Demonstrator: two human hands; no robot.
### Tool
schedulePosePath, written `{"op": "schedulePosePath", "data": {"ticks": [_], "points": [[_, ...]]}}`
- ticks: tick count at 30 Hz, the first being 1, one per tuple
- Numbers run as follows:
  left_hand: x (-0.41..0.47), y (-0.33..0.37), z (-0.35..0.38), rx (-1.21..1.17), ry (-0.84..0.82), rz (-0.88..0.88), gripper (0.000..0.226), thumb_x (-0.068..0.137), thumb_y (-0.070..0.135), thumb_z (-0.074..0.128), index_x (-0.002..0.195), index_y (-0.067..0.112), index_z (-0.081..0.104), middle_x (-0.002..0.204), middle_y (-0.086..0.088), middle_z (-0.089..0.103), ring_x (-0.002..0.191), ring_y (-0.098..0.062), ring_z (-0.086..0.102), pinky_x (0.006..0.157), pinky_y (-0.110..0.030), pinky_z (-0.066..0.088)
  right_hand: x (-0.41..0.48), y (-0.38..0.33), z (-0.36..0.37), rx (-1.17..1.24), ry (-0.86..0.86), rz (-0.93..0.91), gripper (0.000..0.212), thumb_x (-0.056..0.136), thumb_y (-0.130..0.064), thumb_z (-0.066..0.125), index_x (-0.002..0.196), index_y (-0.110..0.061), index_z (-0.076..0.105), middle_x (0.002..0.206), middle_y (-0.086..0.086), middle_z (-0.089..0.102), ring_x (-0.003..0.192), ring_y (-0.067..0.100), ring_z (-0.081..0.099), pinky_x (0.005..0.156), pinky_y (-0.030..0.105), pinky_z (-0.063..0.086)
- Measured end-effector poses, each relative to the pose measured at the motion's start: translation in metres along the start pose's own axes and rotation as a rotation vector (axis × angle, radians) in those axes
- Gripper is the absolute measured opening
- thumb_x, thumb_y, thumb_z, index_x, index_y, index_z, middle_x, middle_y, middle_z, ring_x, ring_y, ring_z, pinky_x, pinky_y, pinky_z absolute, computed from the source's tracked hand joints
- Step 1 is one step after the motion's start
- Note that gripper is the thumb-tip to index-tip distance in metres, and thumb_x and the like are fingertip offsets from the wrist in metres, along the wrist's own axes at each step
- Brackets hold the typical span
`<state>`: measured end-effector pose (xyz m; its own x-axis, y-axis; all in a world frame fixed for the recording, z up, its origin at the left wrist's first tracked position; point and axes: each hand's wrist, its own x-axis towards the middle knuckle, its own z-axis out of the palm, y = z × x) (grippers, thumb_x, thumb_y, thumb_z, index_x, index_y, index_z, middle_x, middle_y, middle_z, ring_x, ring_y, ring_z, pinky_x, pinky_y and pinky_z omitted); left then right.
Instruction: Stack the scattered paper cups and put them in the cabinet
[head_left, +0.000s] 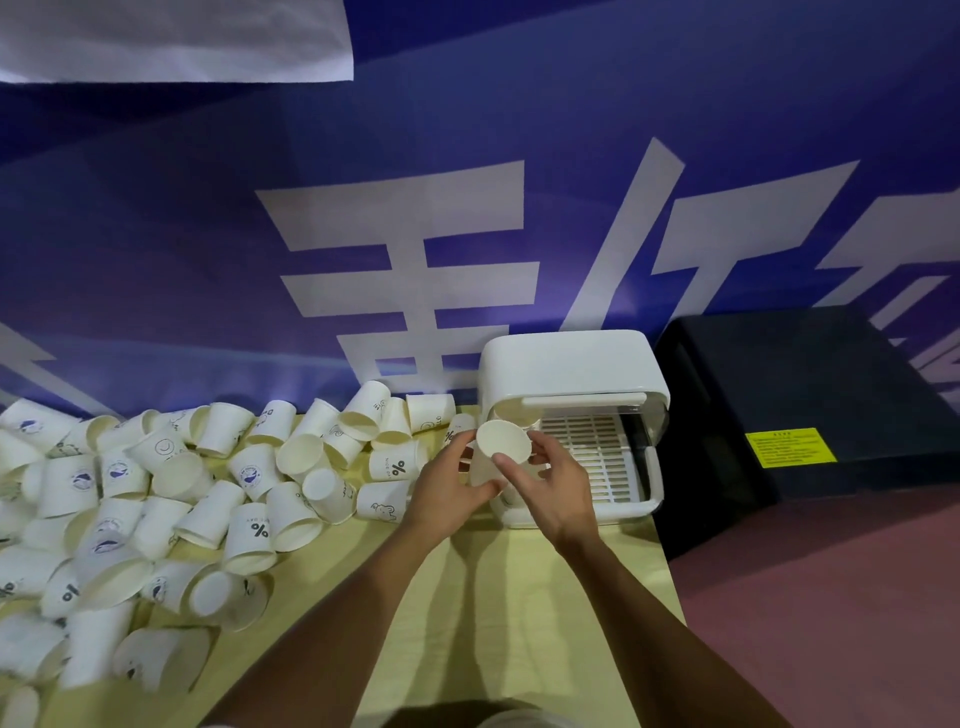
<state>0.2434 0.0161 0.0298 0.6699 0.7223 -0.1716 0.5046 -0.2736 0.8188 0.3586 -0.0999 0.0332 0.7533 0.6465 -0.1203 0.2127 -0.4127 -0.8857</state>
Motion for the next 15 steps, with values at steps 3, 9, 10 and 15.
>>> {"op": "schedulePosePath", "data": {"ticks": [3,9,10,15], "points": [[0.001,0.002,0.005,-0.001,-0.031,0.014,0.072,0.074,0.047,0.080,0.137,0.040,0.045,0.125,0.016,0.062,0.111,-0.007,0.058,0.092,-0.030,0.052,0.000,-0.002,-0.002,0.021,-0.021,-0.006,0.073,0.068,-0.071,0.075,0.129,-0.034,0.057,0.115,-0.016,0.065,0.104,0.001,0.060,0.087,0.030,0.054],[0.001,-0.003,0.008,0.065,-0.046,-0.010,0.062,0.080,0.033,0.078,0.135,0.030,0.050,0.122,0.011,0.061,0.106,-0.008,0.058,0.085,-0.025,0.049,0.000,0.005,-0.006,-0.033,0.082,-0.017,0.077,0.070,-0.069,0.073,0.134,-0.032,0.053,0.119,-0.014,0.063,0.108,0.008,0.059,0.089,0.038,0.057],[0.001,-0.006,0.008,0.063,-0.042,-0.017,0.056,0.082,0.030,0.077,0.132,0.027,0.053,0.122,0.008,0.061,0.105,-0.008,0.058,0.084,-0.023,0.047,0.000,0.006,-0.006,-0.046,0.087,-0.026,0.073,0.071,-0.066,0.074,0.133,-0.033,0.053,0.120,-0.015,0.063,0.108,0.008,0.059,0.089,0.038,0.056],[-0.002,-0.022,0.003,0.083,-0.060,-0.034,0.038,0.087,0.021,0.071,0.123,0.020,0.060,0.123,0.002,0.061,0.100,-0.009,0.057,0.082,-0.019,0.044,-0.001,0.017,-0.004,-0.147,0.092,-0.024,0.070,0.074,-0.065,0.070,0.135,-0.037,0.049,0.122,-0.014,0.062,0.113,0.012,0.057,0.088,0.041,0.055]]}}
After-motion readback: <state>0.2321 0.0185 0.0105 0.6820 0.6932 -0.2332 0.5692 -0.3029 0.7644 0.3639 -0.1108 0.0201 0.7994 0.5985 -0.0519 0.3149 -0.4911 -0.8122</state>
